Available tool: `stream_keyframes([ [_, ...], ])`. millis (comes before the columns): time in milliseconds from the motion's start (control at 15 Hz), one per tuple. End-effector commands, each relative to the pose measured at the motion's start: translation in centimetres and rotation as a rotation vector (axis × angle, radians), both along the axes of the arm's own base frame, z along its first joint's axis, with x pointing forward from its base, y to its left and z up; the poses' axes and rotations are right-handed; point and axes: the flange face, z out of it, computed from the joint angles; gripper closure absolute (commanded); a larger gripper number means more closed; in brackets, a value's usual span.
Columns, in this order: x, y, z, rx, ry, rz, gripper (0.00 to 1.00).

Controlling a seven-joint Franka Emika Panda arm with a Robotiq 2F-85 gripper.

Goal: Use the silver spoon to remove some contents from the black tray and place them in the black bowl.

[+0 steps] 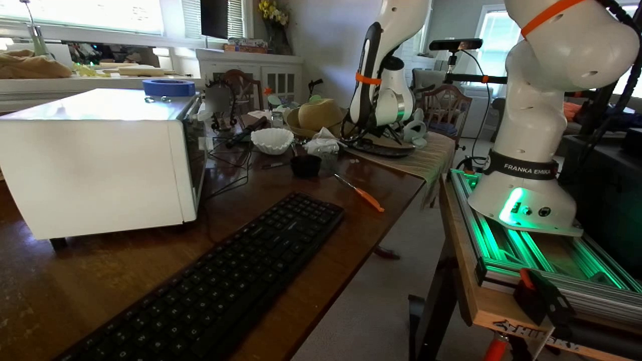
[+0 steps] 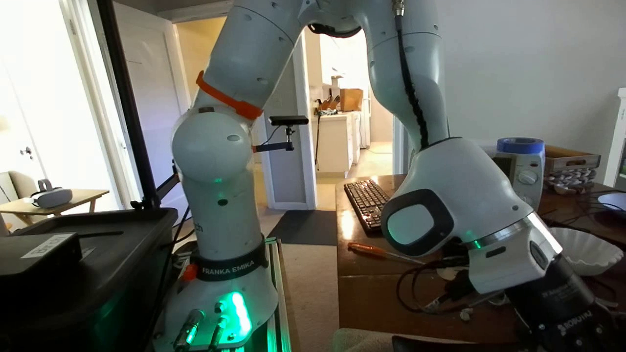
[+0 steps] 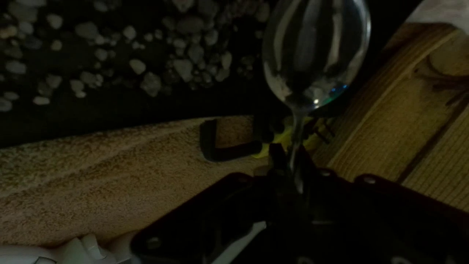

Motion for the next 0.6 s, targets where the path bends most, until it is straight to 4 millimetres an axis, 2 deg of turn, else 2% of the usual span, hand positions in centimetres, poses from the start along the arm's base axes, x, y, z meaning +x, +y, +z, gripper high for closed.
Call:
stream_keyframes([
  [0,-0.8,0.8,0.2,-0.014,0.003,0.033,0.98],
  [533,-2.5,1.6,-0.5,-0.03,0.011,0.074,0.98],
])
